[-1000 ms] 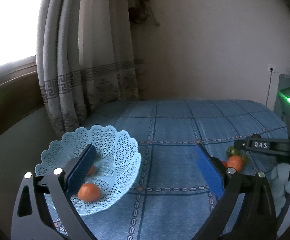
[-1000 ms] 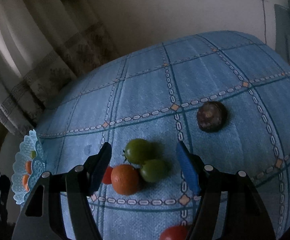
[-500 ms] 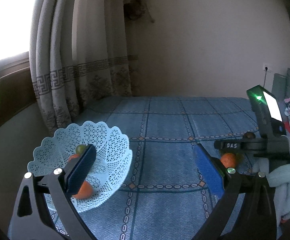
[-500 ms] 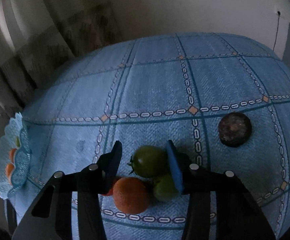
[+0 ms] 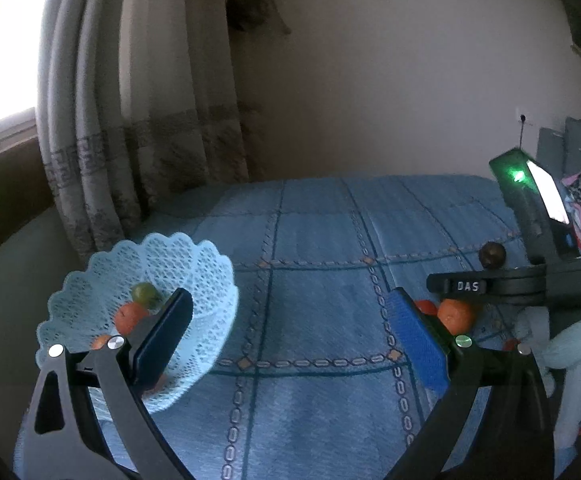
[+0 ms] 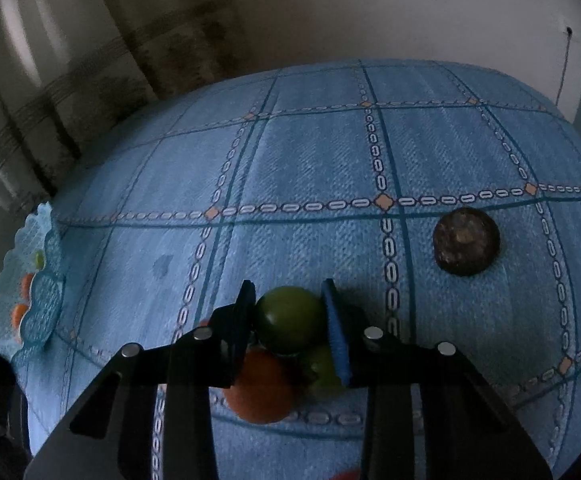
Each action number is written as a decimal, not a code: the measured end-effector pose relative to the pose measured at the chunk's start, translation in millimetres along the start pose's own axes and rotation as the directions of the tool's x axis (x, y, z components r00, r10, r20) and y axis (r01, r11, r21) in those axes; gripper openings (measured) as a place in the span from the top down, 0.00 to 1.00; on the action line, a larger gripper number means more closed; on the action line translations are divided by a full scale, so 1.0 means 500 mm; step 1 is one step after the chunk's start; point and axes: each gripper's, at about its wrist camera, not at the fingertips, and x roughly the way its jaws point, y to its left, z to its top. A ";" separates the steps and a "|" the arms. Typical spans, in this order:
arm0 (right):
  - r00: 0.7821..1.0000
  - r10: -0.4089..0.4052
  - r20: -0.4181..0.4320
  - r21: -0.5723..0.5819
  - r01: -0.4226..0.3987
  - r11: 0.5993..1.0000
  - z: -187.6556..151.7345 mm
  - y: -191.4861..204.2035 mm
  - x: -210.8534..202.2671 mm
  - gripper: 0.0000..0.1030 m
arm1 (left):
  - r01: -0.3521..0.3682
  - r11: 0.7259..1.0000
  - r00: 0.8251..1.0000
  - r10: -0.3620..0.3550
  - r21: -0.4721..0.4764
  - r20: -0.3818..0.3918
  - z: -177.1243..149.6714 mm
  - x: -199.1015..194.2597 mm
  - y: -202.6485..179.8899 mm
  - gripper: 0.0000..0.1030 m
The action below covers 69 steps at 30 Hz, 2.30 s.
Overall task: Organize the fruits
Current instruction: 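Grasp the green tomato with the right tool while the left tool grasps a round orange, then carry the held orange and green tomato over to the blue basket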
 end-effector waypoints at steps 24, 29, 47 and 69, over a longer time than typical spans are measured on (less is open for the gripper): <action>0.989 0.091 0.119 0.174 -0.111 0.978 -0.056 -0.147 -0.133 0.67 | 0.321 0.946 0.938 -0.309 0.052 -0.157 -0.050 0.040 -0.124 0.06; 0.987 0.101 0.126 0.184 -0.123 0.975 -0.058 -0.147 -0.134 0.67 | 0.372 0.925 0.912 -0.347 0.082 -0.220 -0.053 0.064 -0.161 0.19; 0.985 0.111 0.130 0.187 -0.134 0.973 -0.066 -0.144 -0.131 0.67 | 0.502 0.865 0.815 -0.475 -0.004 -0.332 -0.074 0.115 -0.224 0.61; 0.979 0.066 0.191 0.139 -0.093 0.986 -0.070 -0.127 -0.148 0.67 | 0.293 0.956 0.935 -0.289 -0.010 -0.206 -0.038 0.074 -0.111 0.61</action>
